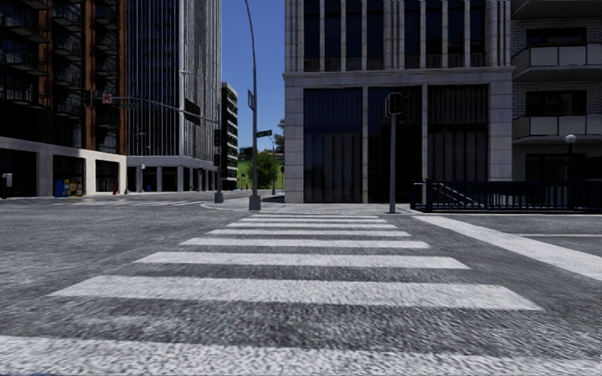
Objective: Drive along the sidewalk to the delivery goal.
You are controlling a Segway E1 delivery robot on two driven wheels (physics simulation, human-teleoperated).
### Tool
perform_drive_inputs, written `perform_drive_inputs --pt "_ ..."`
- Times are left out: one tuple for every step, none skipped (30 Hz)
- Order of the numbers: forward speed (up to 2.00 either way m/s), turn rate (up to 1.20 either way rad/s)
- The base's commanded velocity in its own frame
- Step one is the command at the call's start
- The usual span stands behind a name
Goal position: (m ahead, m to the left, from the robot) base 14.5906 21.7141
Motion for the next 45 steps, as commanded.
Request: perform_drive_inputs --pt "2.00 0.00" --pt "2.00 0.00" --pt "2.00 0.00" --pt "2.00 0.00" --pt "2.00 0.00" --pt "2.00 0.00" --pt "2.00 0.00" --pt "2.00 0.00" --pt "2.00 0.00" --pt "2.00 0.00" --pt "2.00 0.00" --pt "2.00 0.00" --pt "2.00 0.00" --pt "2.00 0.00" --pt "2.00 0.00" --pt "2.00 0.00" --pt "2.00 0.00" --pt "2.00 0.00" --pt "2.00 0.00" --pt "2.00 0.00" --pt "2.00 0.00" --pt "2.00 0.00" --pt "2.00 0.00" --pt "2.00 0.00" --pt "2.00 0.00" --pt "2.00 0.00" --pt "2.00 0.00" --pt "2.00 0.00" --pt "2.00 0.00" --pt "2.00 0.00" --pt "2.00 0.00" --pt "2.00 0.00" --pt "2.00 0.00" --pt "2.00 0.00" --pt "2.00 0.00" --pt "2.00 0.00" --pt "2.00 0.00" --pt "2.00 0.00" --pt "2.00 0.00" --pt "2.00 0.00" --pt "2.00 0.00" --pt "2.00 0.00" --pt "2.00 0.00" --pt "2.00 0.00" --pt "2.00 0.00"
